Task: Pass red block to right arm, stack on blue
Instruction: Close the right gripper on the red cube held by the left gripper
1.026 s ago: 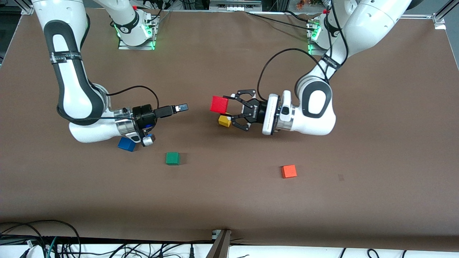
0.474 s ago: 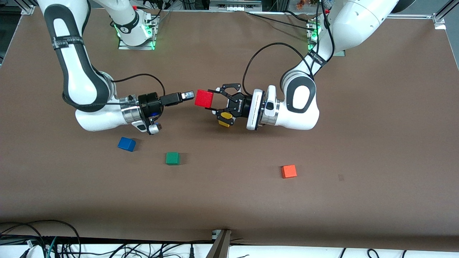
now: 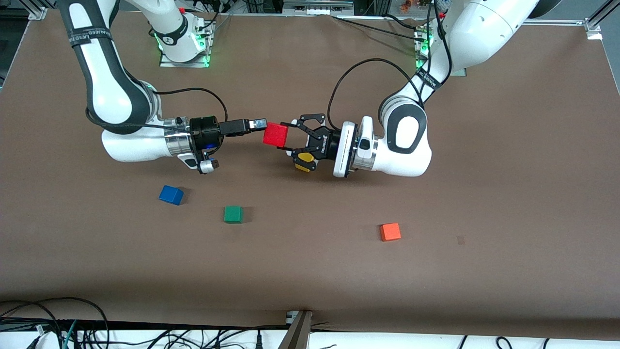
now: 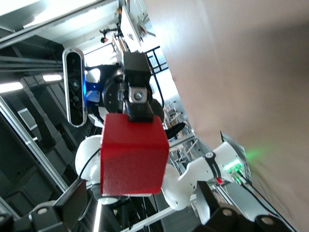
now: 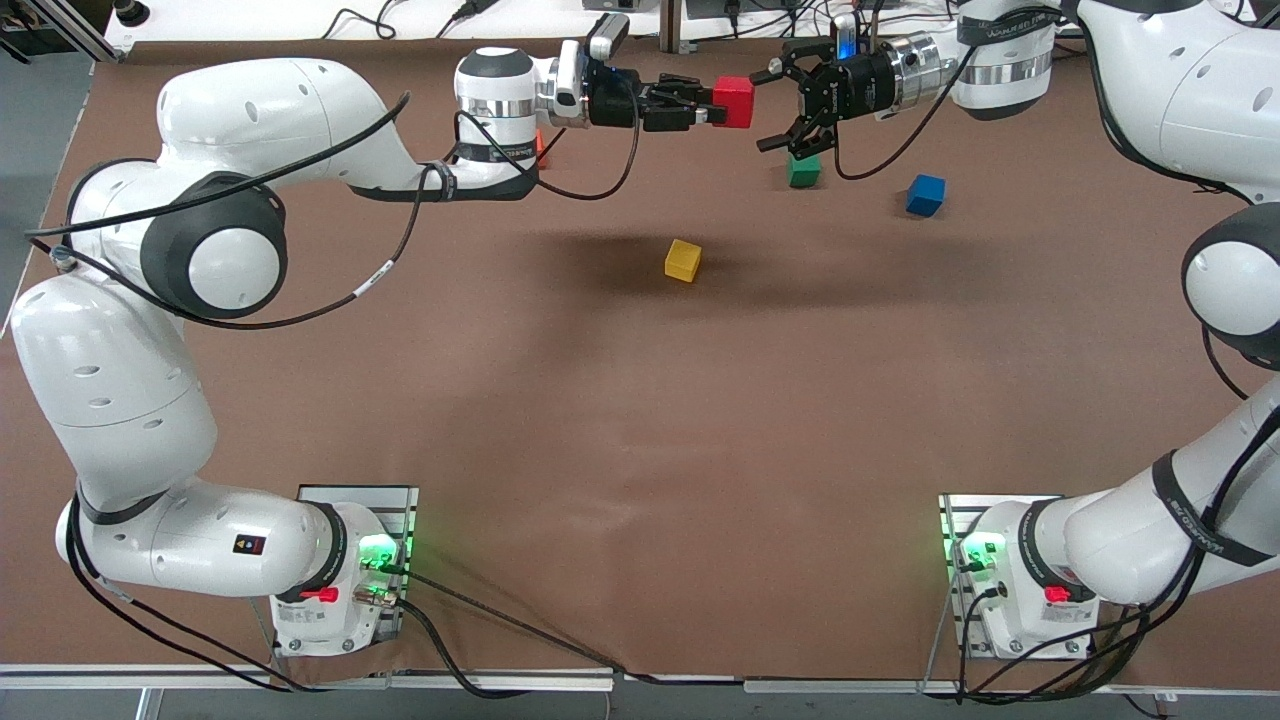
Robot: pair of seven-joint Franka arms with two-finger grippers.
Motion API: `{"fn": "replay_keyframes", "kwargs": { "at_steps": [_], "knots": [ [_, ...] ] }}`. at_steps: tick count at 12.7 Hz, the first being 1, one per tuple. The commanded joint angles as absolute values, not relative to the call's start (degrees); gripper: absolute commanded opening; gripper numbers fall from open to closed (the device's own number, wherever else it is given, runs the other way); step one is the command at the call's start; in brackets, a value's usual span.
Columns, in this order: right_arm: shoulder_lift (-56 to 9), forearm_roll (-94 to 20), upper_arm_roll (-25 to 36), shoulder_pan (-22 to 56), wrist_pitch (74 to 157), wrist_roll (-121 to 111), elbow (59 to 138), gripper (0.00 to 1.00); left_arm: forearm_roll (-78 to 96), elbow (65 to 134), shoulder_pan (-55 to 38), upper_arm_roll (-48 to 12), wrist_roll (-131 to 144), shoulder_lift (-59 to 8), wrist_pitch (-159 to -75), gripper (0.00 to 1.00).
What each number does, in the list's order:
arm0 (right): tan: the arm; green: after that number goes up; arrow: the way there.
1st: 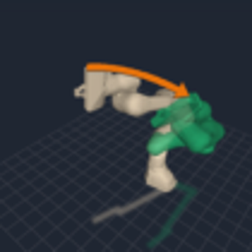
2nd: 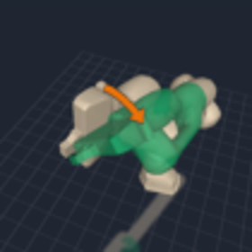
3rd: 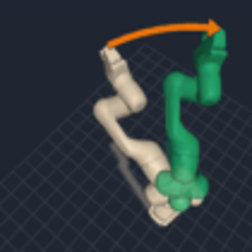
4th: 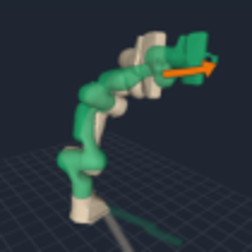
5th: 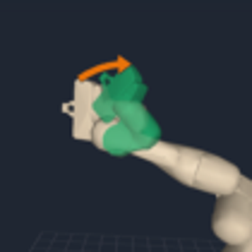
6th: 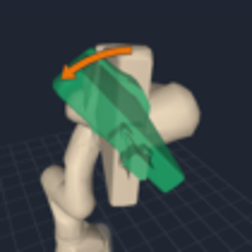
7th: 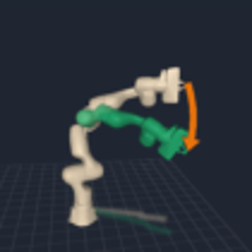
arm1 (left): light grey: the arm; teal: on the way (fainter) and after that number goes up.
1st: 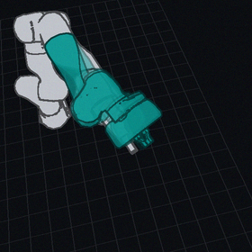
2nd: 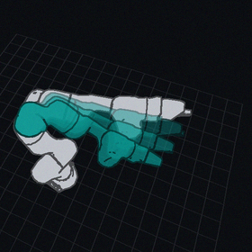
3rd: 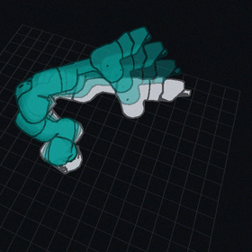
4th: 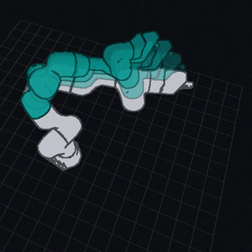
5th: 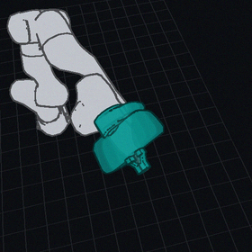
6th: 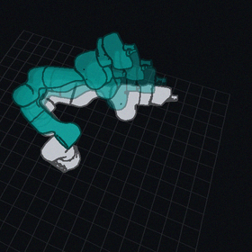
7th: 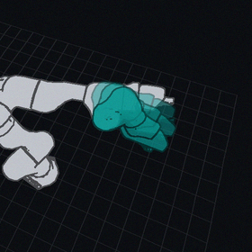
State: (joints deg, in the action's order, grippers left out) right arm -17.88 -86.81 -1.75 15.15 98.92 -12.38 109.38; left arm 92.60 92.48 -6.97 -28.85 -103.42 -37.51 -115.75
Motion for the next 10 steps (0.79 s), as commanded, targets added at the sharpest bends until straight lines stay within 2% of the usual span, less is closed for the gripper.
{"fn": "replay_keyframes", "kwargs": {
  "at_steps": [1,5,10],
  "knots": [
    [-15.82,-90.69,-2.99,15.03,103.0,-10.82,111.27,1.0,94.13,90.53,-7.56,-29.0,-103.1,-38.67,-116.19,0.0],
    [-15.91,-91.84,-3.08,15.03,105.81,-10.46,111.18,1.0,94.04,90.53,-7.47,-29.0,-101.52,-38.67,-116.19,0.0],
    [-16.0,-93.87,-5.97,15.21,110.3,-10.46,111.09,1.0,93.96,90.53,-7.38,-29.0,-101.6,-38.67,-115.93,0.0]
  ]
}}
